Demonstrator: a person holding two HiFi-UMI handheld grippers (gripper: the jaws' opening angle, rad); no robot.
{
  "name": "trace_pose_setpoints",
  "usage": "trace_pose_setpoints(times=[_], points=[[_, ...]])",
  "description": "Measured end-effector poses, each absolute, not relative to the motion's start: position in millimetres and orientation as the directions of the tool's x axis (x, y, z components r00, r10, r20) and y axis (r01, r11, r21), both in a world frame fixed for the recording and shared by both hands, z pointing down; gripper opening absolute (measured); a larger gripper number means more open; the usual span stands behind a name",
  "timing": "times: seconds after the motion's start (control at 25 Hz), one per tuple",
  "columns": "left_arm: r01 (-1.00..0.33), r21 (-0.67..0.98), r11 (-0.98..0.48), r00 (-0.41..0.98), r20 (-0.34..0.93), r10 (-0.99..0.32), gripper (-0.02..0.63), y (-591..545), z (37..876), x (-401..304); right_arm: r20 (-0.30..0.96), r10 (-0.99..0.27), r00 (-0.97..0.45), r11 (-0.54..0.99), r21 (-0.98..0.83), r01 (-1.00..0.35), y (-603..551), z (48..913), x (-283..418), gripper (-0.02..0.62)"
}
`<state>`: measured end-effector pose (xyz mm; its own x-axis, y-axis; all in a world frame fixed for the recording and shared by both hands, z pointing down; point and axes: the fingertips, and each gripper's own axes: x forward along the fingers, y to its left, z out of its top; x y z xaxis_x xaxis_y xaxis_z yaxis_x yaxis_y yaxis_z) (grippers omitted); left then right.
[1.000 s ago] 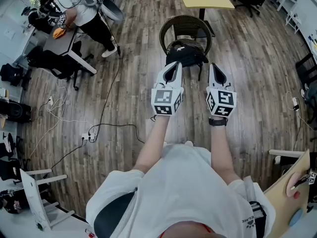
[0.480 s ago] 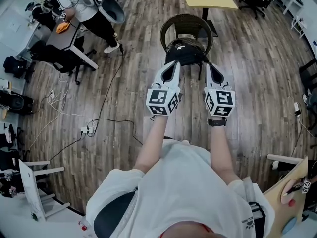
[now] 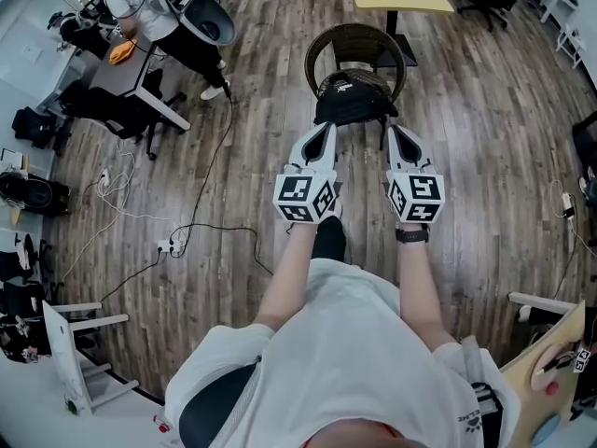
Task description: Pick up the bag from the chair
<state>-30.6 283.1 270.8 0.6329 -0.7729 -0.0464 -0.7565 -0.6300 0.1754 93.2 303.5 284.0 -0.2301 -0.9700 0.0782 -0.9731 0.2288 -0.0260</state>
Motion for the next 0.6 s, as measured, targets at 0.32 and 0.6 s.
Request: trace_pose_setpoints(times=[0.32, 0.6], points=[[-0.734, 0.21, -0.646, 0.653, -0.044, -0.756, 0.009, 210, 286, -15, 0.11, -0.958, -0.266, 0.27, 0.025, -0.962, 235, 295, 98, 0.011], [-0.718, 0.236, -0.655, 0.667, -0.036, -0.744, 0.009, 118, 284, -8, 0.144, -0.949, -0.281, 0.288, 0.032, -0.957, 150, 292, 95, 0.011]])
